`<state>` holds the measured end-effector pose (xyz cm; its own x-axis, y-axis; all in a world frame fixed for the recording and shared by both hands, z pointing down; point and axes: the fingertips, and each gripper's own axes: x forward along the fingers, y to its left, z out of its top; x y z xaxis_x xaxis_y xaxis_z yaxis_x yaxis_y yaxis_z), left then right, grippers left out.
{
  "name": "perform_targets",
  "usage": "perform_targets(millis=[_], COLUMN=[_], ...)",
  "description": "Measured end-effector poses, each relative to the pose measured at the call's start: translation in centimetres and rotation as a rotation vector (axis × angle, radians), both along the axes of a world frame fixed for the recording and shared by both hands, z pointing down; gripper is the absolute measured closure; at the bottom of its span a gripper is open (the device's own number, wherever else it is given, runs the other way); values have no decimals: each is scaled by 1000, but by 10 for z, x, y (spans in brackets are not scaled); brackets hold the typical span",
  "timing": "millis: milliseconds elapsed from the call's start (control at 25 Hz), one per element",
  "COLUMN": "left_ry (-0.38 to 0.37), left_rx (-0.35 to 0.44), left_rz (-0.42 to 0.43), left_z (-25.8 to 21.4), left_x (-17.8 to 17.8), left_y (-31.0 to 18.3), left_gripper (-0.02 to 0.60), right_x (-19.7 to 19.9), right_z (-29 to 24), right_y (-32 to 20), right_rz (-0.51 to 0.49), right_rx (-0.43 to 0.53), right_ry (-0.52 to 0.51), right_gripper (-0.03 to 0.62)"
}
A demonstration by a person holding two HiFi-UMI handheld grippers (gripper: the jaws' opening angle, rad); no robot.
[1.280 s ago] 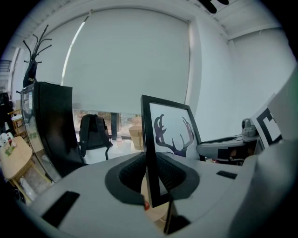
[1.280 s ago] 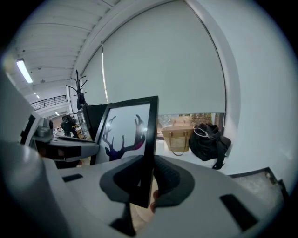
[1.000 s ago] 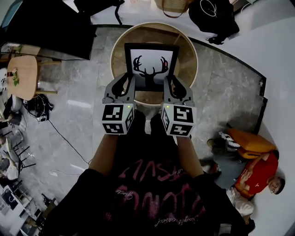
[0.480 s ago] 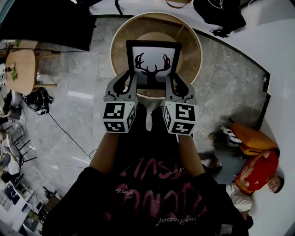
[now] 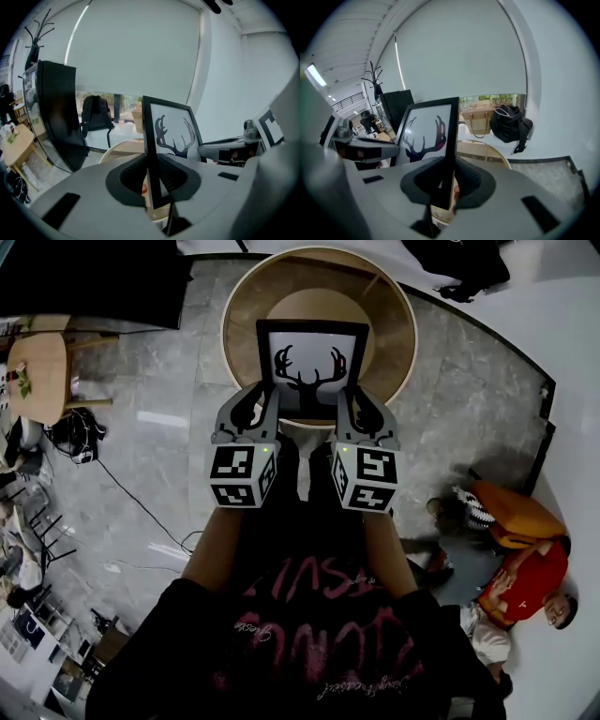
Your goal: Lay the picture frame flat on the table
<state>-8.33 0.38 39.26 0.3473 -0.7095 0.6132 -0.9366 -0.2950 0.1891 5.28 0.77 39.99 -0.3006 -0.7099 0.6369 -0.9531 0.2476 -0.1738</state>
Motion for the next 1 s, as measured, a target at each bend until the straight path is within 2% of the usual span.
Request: perform_targets(millis=[1000], left_ry=[2], left_rx=[-142], left_rz=[-32], left_z=[75], left_x=[-6], left_y=[12], left_gripper=[509], right_x=[-5], right_z=[75], right_y=[9], right_rz=[-11], right_rx=[-138], right_ry=[4], right_gripper=[513])
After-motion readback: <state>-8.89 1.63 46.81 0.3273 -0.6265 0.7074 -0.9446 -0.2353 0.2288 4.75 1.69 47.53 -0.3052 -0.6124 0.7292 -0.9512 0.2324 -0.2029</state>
